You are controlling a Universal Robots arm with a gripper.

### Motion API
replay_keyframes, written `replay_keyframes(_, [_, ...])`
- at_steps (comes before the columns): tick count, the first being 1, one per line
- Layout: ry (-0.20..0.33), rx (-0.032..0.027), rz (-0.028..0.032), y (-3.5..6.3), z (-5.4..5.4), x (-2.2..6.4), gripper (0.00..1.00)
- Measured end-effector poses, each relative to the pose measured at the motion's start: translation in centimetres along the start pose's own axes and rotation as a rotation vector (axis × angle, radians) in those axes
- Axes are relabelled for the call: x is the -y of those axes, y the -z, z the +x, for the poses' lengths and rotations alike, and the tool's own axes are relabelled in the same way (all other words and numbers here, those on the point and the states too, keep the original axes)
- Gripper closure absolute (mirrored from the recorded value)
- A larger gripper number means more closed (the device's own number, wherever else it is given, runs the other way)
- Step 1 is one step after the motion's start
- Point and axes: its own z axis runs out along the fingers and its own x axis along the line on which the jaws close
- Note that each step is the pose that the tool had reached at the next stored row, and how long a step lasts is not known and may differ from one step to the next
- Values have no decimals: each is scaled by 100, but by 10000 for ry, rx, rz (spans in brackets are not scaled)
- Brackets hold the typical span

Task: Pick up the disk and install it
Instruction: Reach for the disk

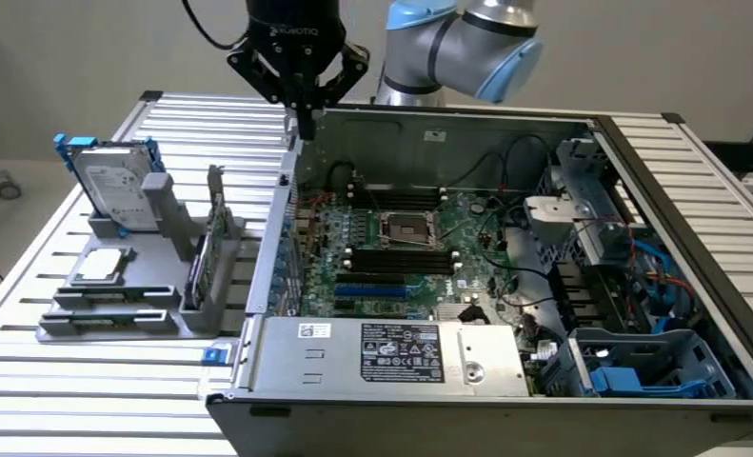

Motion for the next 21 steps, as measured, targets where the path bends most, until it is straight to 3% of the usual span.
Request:
replay_keyframes(5, [1,0,-2,3,229,-22,89])
replay_keyframes(21, [1,0,9,-16,945,-297,89])
